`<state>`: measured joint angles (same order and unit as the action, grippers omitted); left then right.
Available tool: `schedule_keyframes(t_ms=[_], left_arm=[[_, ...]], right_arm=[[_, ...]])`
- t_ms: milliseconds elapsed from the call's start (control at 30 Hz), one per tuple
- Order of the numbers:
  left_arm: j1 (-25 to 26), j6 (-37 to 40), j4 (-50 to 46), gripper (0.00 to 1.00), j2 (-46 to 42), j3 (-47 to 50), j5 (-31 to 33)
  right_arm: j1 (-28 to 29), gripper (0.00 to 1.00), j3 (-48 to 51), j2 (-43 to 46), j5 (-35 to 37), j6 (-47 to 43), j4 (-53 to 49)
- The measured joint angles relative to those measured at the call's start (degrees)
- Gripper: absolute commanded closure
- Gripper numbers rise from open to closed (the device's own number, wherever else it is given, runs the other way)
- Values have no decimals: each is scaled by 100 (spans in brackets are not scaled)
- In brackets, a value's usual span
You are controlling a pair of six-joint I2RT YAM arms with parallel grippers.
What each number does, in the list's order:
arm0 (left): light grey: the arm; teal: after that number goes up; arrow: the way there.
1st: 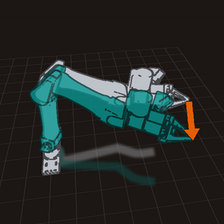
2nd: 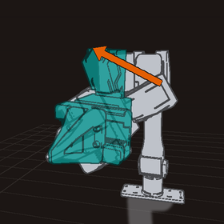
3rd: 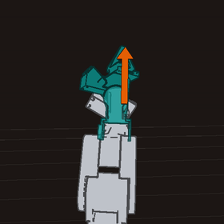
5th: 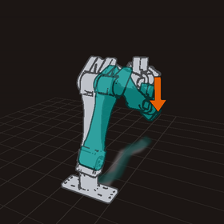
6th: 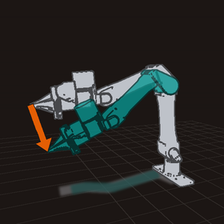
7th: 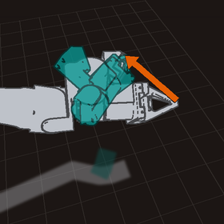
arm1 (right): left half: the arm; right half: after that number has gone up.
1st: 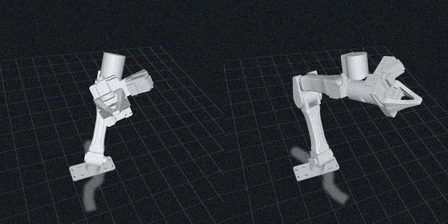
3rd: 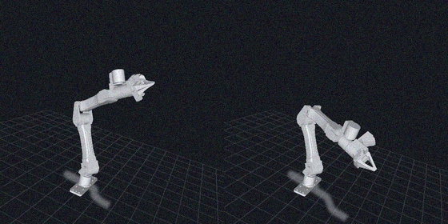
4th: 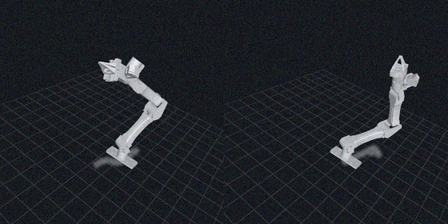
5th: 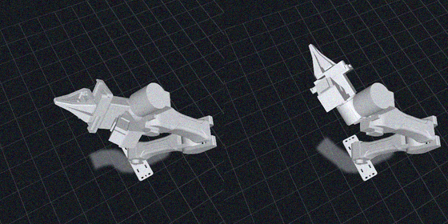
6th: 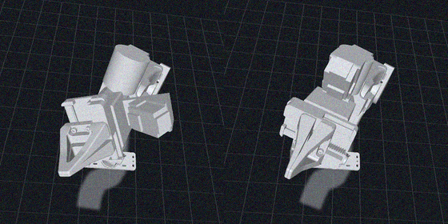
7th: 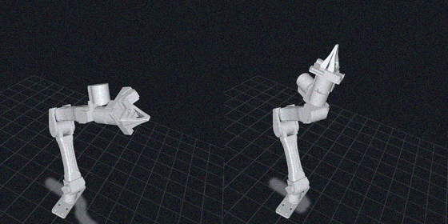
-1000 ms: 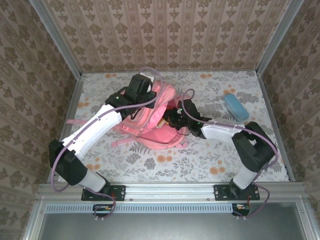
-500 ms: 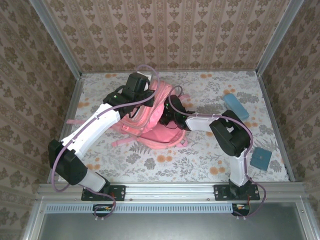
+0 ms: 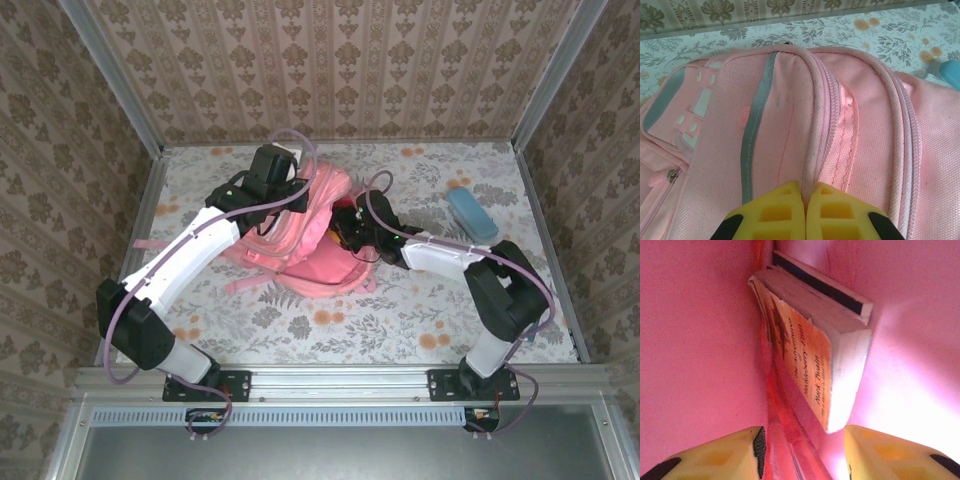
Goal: Pack books, pencil case, and school supplies into a backpack
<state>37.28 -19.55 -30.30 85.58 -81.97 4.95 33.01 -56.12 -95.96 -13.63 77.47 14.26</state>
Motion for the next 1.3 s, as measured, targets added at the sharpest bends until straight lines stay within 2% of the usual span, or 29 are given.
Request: schedule_keyframes(t_ms=[200, 333, 400, 433, 600, 667, 800, 933, 1067, 1167, 1300], left_arm=[[-31, -83, 98, 95, 142, 4, -186], [-31, -199, 293, 94, 404, 4, -417], [-31, -299, 420, 90, 623, -26, -581], [-31, -348, 448, 86, 728, -68, -649], [-33, -726, 772, 48, 1405, -450, -1224], [-39, -859, 809, 39, 1582, -614, -1379], [-98, -1075, 761, 30, 1613, -645, -1421], [-271, -1362, 789, 27, 1185, -79, -1355], [-599, -1773, 708, 25, 278, 1003, -1241], [-826, -2135, 605, 25, -409, 1799, -1119], [-876, -2704, 555, 28, -1032, 2614, -1073]], right_arm=[[-269, 49, 387, 1123, 188, -442, -741], [-699, 47, 907, 1939, 341, -673, -1145], [-949, 42, 1224, 2297, 503, -804, -1453], [-1038, 39, 1338, 2415, 588, -874, -1602], [-1447, 30, 1797, 3095, 933, -1272, -2417], [-1547, 26, 1814, 3248, 1014, -1460, -2643], [-1600, 24, 1731, 3331, 1091, -1954, -3014], [-1521, 23, 1497, 3276, 1108, -2337, -3281], [-1209, 22, 1248, 3080, 1147, -2514, -3324], [-903, 18, 1080, 2870, 1178, -2557, -3333], [-562, 16, 935, 2538, 1198, -2605, -3316]])
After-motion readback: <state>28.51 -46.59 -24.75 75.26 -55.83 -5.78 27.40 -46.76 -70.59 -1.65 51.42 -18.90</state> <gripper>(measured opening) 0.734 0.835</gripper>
